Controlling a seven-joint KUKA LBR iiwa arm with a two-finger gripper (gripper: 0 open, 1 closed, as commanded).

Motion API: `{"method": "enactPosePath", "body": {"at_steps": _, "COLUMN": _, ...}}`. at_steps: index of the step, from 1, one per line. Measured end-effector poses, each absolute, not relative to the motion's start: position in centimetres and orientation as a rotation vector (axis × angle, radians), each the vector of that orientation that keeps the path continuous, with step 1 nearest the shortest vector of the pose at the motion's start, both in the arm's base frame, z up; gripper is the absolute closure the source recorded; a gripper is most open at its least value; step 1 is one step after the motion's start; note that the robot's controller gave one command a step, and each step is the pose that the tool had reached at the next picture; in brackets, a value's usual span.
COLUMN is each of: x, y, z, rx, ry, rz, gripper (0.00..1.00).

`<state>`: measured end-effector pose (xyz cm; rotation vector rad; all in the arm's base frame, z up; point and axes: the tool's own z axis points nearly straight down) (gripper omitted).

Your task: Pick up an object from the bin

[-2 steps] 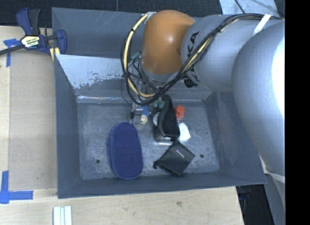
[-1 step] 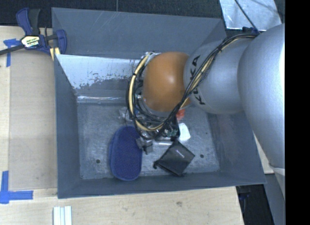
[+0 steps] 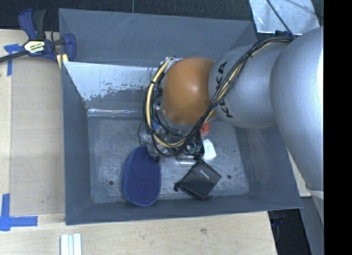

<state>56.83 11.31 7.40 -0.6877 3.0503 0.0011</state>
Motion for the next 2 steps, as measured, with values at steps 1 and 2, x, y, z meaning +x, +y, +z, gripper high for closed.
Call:
{"method": "enactPosePath", "body": {"at_steps": 1, "x": 56.7, "y": 11.3, "z": 7.2, "rx": -0.689, "ry": 3.054, "rz": 0.0, "gripper": 0.0}}
{"method": "enactPosePath", "body": {"at_steps": 2, "x": 49.5, "y": 13.3, "z": 7.1, "rx": -0.918, "ry": 2.998, "rz": 0.0, "gripper": 0.0}}
